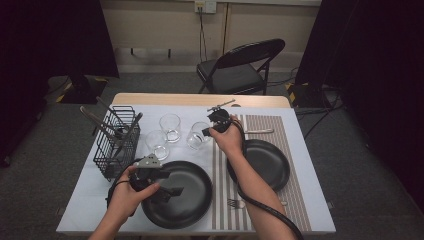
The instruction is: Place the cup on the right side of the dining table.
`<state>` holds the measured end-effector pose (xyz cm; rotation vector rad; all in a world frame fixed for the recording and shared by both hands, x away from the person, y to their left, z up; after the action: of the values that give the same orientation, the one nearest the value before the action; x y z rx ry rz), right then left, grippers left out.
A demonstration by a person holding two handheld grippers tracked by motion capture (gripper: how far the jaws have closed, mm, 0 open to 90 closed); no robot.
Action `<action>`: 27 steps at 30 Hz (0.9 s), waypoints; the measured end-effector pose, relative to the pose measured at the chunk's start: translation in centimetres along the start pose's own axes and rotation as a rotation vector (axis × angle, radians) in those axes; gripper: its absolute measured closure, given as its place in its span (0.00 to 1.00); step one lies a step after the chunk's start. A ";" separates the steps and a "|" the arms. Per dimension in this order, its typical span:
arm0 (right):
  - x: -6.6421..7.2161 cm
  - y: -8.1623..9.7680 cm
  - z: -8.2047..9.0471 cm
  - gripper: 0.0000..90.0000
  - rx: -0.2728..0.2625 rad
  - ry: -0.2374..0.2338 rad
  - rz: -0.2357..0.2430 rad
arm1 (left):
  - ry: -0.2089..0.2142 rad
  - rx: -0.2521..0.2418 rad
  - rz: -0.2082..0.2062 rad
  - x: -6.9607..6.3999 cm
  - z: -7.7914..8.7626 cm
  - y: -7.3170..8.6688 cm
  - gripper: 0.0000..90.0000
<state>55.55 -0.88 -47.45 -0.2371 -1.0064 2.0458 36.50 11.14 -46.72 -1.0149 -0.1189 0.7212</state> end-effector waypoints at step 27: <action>-3.5 0.9 1.9 0.93 -0.010 0.060 -0.069 | 0.004 0.010 -0.001 0.0 -0.2 0.2 0.23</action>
<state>56.31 -4.84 -47.50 -0.2636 -0.9749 1.9606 36.51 11.05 -47.04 -1.0069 -0.1127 0.7184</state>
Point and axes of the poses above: each handheld gripper's, and its own axes: z roughly backward along the jaws, y roughly out of its underside, x roughly to its left, the point moved 10 cm from there along -z, roughly forward along the jaws, and after that the axes turned 7 degrees about -x, right-handed, at the moved point
